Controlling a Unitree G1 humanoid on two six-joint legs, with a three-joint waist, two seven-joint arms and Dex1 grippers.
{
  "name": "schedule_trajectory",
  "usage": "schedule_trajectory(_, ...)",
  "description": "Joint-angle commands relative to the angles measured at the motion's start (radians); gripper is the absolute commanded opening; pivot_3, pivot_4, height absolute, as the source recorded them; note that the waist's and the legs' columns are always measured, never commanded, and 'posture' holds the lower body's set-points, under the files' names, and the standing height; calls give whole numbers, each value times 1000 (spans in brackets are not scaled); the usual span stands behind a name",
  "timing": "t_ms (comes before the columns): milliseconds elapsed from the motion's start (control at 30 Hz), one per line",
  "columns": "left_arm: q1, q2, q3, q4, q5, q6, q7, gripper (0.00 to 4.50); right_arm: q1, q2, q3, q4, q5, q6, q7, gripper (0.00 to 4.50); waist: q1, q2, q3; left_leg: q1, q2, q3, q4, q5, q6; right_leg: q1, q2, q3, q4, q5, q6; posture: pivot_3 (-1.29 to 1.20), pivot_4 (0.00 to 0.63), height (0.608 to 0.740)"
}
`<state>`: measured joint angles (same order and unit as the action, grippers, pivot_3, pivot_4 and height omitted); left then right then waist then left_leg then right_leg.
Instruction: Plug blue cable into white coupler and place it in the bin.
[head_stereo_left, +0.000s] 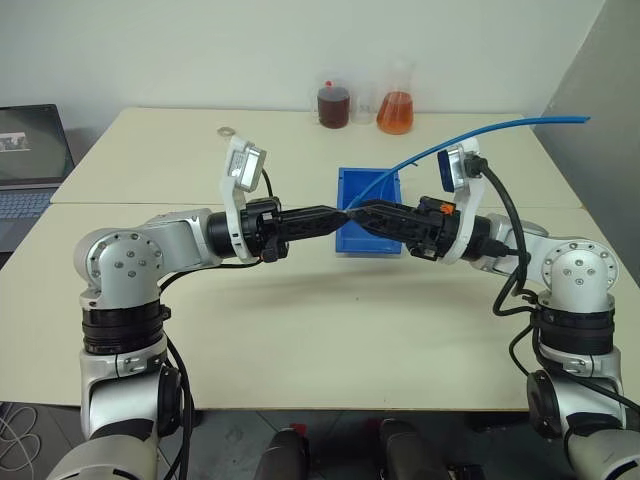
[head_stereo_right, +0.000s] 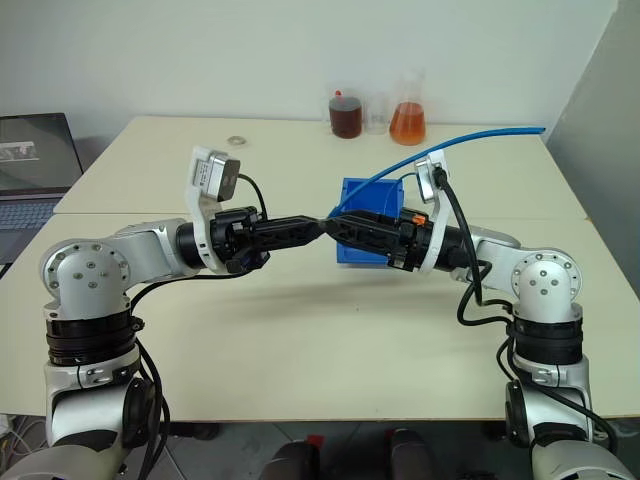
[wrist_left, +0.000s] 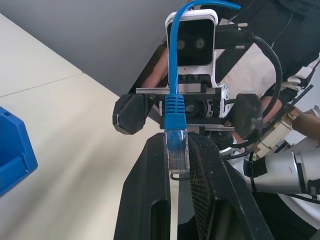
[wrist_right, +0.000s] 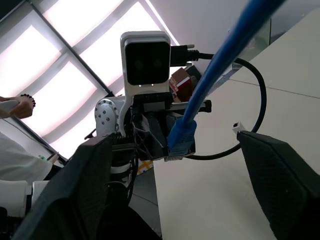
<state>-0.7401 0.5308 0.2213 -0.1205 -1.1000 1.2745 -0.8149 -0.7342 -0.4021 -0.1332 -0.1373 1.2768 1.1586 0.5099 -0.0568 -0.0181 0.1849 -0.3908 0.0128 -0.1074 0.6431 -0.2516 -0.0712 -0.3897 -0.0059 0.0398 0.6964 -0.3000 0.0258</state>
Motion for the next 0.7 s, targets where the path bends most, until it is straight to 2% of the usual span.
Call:
schedule_trajectory(33,2,-3,15,-45,-42,-14,12,226,-38,-3,-2,6,-15,-25,41,3055,0,0,0,0,0,0,0,0,0,0,0,0,0,0,0,0,150,740)
schedule_trajectory(433,8,20,15,-44,-43,-29,17,226,-33,-17,4,-1,-6,19,101,165,0,0,0,0,0,0,0,0,0,0,0,0,0,0,0,0,150,740)
schedule_trajectory(700,12,27,5,-54,-33,-35,12,226,-31,-20,11,-9,-4,36,117,75,0,0,0,0,0,0,0,0,0,0,0,0,-1,0,0,0,150,740)
